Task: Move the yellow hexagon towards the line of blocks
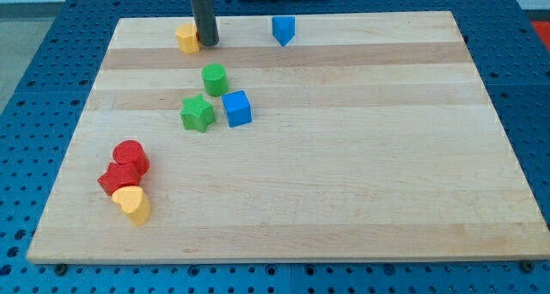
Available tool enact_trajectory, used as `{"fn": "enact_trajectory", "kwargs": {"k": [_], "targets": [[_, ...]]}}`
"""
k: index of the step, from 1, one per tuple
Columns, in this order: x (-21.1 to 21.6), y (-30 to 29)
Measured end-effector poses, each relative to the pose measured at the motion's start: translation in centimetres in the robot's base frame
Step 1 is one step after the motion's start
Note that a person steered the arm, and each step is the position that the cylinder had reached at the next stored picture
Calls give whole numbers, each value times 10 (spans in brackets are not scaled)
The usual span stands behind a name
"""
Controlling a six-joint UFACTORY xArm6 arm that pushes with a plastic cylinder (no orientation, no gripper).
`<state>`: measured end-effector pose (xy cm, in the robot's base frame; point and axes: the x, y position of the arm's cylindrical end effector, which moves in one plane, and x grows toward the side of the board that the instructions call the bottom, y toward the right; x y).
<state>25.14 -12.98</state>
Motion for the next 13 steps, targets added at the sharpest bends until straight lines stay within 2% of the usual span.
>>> {"fn": "enact_trajectory", "kwargs": {"k": [2, 4, 6, 7, 8, 10, 12, 13], "targets": [[-1, 0], [-1, -34], [-4, -44], [-45, -44], [-55, -44], [-55, -56], [-25, -78], [-24, -78]]}}
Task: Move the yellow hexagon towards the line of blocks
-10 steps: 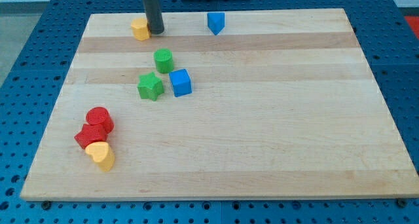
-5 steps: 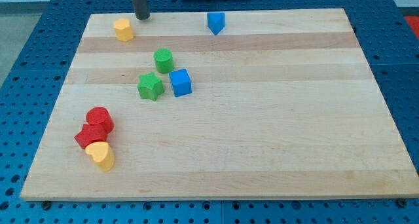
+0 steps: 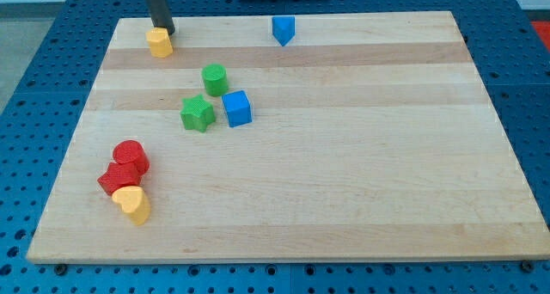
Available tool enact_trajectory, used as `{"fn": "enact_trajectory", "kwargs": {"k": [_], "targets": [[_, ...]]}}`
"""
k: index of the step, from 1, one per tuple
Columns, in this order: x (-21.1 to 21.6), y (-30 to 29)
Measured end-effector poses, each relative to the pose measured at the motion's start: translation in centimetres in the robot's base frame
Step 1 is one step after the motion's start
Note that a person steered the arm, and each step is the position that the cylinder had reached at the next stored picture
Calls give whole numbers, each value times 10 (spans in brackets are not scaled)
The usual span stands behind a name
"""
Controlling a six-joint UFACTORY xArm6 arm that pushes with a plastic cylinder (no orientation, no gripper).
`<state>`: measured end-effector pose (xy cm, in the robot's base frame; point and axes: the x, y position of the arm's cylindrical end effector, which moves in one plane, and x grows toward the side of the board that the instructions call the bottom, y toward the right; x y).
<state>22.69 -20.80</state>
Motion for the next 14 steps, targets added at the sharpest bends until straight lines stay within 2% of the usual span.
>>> {"fn": "enact_trajectory", "kwargs": {"k": [3, 6, 10, 14], "targets": [[25, -8], [74, -8], [188, -8], [239, -8]]}}
